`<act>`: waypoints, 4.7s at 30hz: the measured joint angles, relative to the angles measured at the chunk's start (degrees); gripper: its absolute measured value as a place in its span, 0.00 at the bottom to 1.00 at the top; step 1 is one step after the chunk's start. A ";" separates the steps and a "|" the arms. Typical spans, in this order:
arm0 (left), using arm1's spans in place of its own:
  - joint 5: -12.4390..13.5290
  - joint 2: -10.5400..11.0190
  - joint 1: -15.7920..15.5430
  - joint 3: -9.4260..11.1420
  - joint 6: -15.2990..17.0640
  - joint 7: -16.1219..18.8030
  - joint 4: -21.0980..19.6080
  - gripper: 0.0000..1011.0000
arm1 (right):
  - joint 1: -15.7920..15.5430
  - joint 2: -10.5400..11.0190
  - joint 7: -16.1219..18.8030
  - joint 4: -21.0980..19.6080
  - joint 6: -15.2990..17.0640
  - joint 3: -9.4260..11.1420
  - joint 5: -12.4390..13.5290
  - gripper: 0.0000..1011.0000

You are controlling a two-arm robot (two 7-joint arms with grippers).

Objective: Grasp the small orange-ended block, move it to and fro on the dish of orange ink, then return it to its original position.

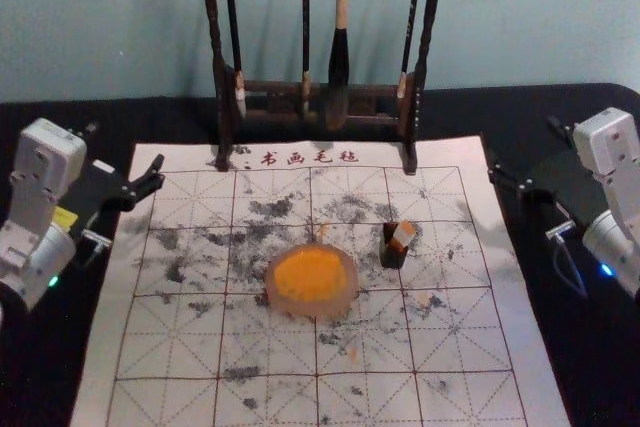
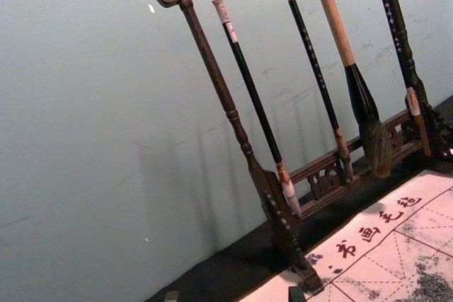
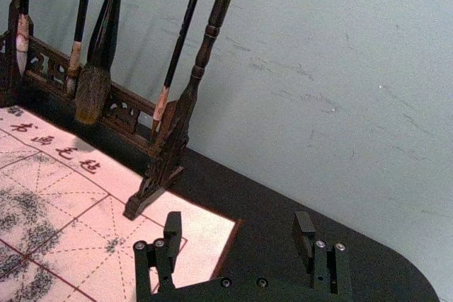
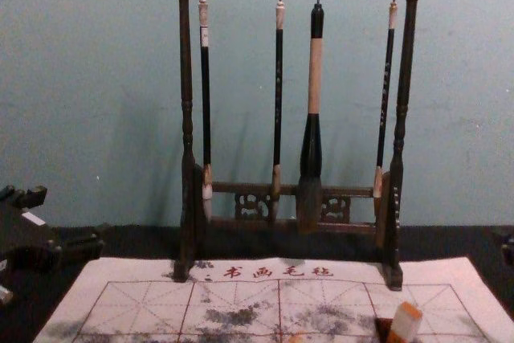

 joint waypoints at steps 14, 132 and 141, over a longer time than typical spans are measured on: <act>0.00 0.00 0.00 0.00 0.00 0.00 0.00 0.99 | 0.00 0.00 0.00 0.00 0.00 0.00 0.00 0.99; 0.00 0.00 0.00 0.00 0.00 0.00 0.00 0.99 | -8.24 -5.92 17.00 -8.07 7.55 -0.03 3.08 0.99; 0.00 0.00 0.00 0.00 0.00 0.00 0.00 0.99 | -8.29 -5.82 16.97 -8.17 7.55 -0.06 3.20 0.83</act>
